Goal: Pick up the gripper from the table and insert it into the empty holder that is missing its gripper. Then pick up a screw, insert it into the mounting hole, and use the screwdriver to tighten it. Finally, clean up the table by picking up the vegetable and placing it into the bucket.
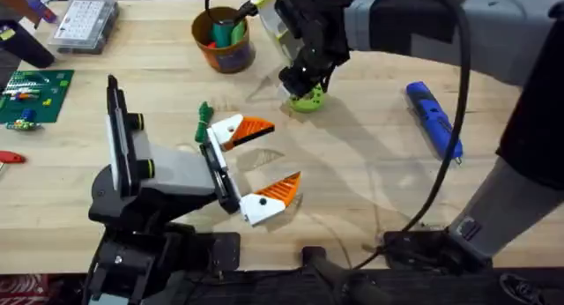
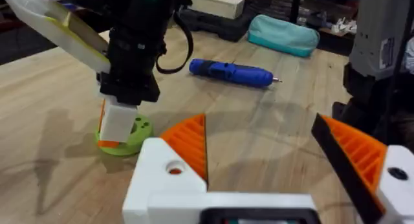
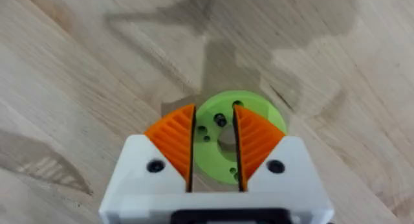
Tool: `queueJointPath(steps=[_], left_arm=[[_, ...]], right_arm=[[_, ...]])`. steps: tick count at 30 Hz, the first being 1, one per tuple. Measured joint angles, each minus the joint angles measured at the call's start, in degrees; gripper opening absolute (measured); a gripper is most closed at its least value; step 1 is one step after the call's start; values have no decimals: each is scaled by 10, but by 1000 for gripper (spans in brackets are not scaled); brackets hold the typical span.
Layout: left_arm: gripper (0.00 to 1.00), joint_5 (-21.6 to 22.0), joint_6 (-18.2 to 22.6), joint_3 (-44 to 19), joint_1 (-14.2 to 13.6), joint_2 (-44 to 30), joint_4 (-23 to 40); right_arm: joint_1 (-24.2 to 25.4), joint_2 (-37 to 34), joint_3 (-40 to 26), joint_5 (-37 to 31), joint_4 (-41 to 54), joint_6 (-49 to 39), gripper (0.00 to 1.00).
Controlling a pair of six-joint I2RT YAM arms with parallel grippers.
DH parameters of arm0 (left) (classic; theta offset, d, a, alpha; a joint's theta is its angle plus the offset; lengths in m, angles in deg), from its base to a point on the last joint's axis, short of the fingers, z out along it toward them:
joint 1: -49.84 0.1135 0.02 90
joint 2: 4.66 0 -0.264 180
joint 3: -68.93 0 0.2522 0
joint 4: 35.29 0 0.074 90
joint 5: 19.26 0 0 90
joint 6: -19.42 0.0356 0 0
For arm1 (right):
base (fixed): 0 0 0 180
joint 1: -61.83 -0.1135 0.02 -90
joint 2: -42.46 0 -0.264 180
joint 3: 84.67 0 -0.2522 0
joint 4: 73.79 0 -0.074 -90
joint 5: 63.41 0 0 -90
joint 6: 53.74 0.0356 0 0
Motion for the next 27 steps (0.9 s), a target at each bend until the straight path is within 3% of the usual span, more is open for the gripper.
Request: queueJointPath(steps=[10, 12, 14, 27], left_arm=[[986, 0, 0, 0, 0, 0, 0], [986, 0, 0, 0, 0, 0, 0], [986, 0, 0, 0, 0, 0, 0], [986, 0, 0, 0, 0, 0, 0]], right_arm=[[0, -8, -7, -1, 3, -3, 330], [0, -8, -7, -4, 1, -5, 87], [1, -9, -8, -4, 2, -4, 10], [1, -9, -9, -4, 3, -4, 4]])
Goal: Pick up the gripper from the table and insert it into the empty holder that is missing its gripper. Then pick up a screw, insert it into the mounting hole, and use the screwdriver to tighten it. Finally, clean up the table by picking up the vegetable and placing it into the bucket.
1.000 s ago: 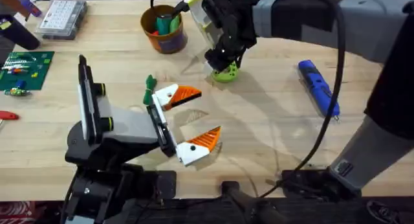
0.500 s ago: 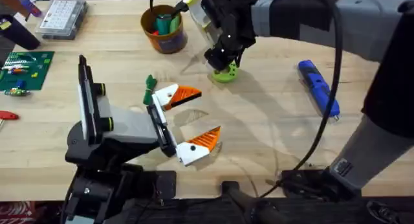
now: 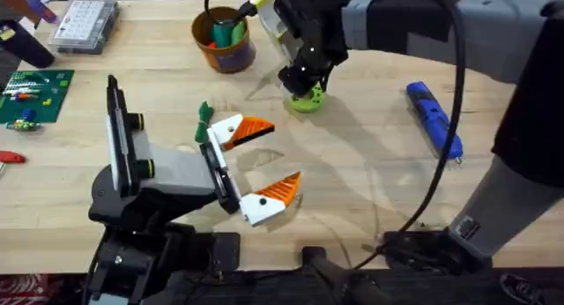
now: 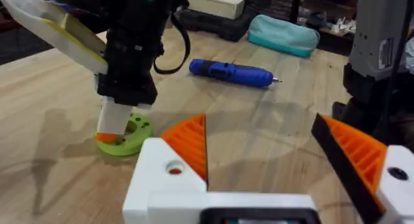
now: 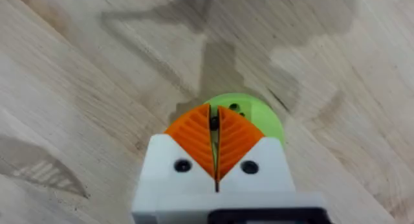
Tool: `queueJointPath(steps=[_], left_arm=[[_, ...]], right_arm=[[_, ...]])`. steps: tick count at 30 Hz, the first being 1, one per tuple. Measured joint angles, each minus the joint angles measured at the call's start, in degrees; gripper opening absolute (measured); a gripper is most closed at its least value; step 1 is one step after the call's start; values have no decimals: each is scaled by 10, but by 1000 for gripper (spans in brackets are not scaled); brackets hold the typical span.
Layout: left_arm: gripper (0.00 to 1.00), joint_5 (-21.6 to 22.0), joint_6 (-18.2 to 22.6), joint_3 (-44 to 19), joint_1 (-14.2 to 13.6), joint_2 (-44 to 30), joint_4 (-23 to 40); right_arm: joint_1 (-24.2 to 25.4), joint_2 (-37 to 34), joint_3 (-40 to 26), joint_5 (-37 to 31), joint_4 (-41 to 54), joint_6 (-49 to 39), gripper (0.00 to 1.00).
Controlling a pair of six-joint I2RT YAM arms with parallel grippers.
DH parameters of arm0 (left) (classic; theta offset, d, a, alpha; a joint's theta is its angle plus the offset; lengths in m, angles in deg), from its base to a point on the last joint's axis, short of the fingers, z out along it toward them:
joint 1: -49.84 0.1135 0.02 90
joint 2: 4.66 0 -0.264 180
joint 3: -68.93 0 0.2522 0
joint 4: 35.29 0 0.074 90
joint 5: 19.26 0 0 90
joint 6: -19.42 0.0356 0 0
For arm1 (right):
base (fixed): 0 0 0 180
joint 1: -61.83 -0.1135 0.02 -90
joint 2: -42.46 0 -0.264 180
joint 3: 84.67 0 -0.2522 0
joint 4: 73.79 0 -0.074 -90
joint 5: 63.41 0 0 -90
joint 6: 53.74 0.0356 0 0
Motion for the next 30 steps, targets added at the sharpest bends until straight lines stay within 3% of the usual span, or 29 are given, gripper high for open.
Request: queueJointPath(steps=[13, 23, 30], left_arm=[[986, 0, 0, 0, 0, 0, 0], [986, 0, 0, 0, 0, 0, 0], [986, 0, 0, 0, 0, 0, 0]], right_arm=[[0, 38, -19, 0, 45, 0, 4], [0, 128, -105, 0, 152, 0, 4], [0, 138, -172, 9, 248, 0, 4]])
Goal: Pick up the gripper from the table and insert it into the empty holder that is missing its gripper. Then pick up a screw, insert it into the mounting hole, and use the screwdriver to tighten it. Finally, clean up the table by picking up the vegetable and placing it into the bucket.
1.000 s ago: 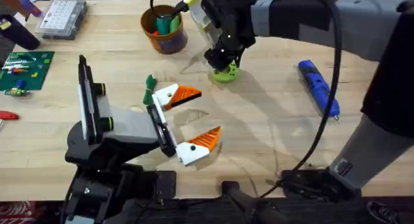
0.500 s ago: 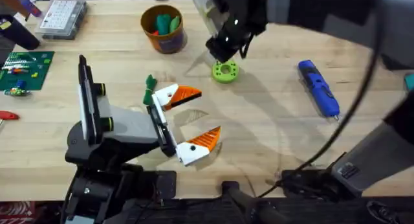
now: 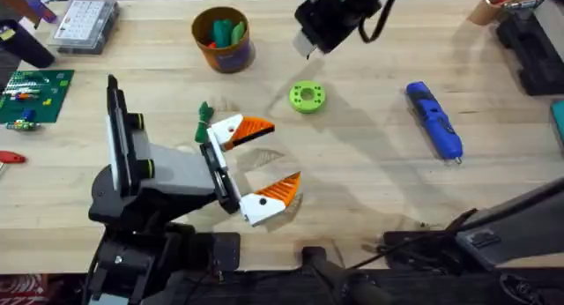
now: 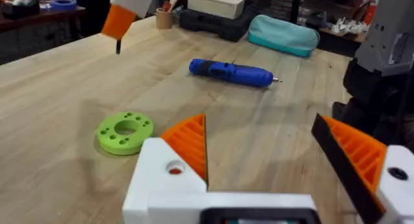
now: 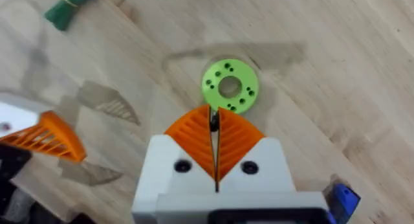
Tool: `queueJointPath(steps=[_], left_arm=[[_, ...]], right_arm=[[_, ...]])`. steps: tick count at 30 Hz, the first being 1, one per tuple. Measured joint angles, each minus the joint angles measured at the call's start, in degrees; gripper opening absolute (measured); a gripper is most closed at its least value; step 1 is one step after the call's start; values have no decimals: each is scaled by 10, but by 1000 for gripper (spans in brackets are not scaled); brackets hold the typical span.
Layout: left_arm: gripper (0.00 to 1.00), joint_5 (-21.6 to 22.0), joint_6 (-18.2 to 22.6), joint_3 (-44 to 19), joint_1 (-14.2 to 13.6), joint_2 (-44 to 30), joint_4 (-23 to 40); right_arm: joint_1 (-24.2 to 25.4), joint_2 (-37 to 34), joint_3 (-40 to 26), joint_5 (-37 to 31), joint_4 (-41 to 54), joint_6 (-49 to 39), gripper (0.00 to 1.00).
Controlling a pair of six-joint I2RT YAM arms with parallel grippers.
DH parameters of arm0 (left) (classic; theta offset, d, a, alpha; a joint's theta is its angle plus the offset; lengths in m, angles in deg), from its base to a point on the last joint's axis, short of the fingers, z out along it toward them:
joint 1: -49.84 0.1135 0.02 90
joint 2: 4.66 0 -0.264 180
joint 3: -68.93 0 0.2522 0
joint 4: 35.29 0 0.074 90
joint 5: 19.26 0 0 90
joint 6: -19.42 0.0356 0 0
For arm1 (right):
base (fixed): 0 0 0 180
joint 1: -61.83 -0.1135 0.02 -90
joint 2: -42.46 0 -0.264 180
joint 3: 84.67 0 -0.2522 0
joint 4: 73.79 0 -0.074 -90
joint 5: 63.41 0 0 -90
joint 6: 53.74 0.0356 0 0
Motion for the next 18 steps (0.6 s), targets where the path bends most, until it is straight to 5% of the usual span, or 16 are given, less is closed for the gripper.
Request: queueJointPath(steps=[10, 18], left_arm=[[986, 0, 0, 0, 0, 0, 0], [986, 0, 0, 0, 0, 0, 0]], right_arm=[[-9, 4, -82, 62, 58, 2, 4], [-70, 16, -90, 73, 60, 2, 4]])
